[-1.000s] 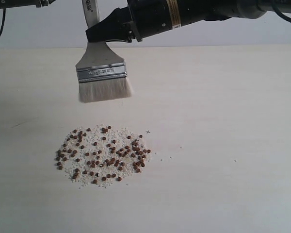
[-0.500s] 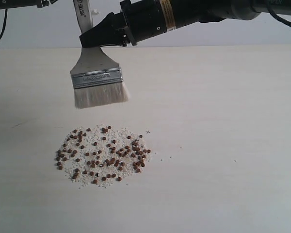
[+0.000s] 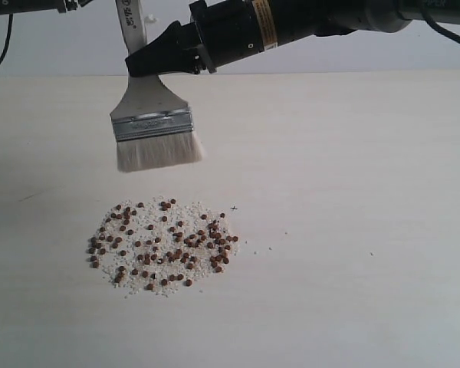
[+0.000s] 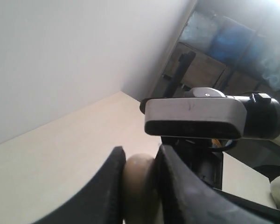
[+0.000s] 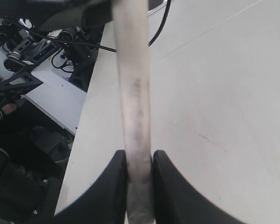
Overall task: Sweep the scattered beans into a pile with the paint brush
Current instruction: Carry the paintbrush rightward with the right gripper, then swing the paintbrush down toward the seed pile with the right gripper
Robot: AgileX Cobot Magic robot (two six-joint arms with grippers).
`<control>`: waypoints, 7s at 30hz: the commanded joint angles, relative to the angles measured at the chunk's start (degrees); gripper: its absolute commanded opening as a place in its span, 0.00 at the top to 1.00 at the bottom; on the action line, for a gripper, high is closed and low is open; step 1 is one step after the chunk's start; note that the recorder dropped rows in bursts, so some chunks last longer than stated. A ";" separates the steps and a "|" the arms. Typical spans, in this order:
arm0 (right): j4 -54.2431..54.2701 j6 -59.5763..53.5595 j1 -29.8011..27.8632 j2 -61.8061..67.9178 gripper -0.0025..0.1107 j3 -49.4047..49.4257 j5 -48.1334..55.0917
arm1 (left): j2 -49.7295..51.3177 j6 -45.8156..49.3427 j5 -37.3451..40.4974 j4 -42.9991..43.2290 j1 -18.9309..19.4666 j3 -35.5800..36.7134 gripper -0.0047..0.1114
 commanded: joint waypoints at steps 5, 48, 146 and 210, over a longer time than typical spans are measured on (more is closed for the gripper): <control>8.48 -3.89 0.06 -0.68 0.72 -0.43 0.46 | -0.10 -2.00 0.72 1.62 -0.33 0.20 0.96; 7.27 -6.25 0.50 -0.08 0.69 -0.43 0.46 | -0.10 -1.17 0.28 -0.25 -2.39 0.20 0.96; -1.20 -9.63 0.49 -52.67 0.98 43.92 56.12 | -103.77 3.75 -64.38 -1.21 -4.39 78.68 0.96; 155.11 -99.78 45.44 -2.63 0.98 32.15 10.64 | -103.77 3.91 -64.18 -0.19 -4.28 78.68 0.96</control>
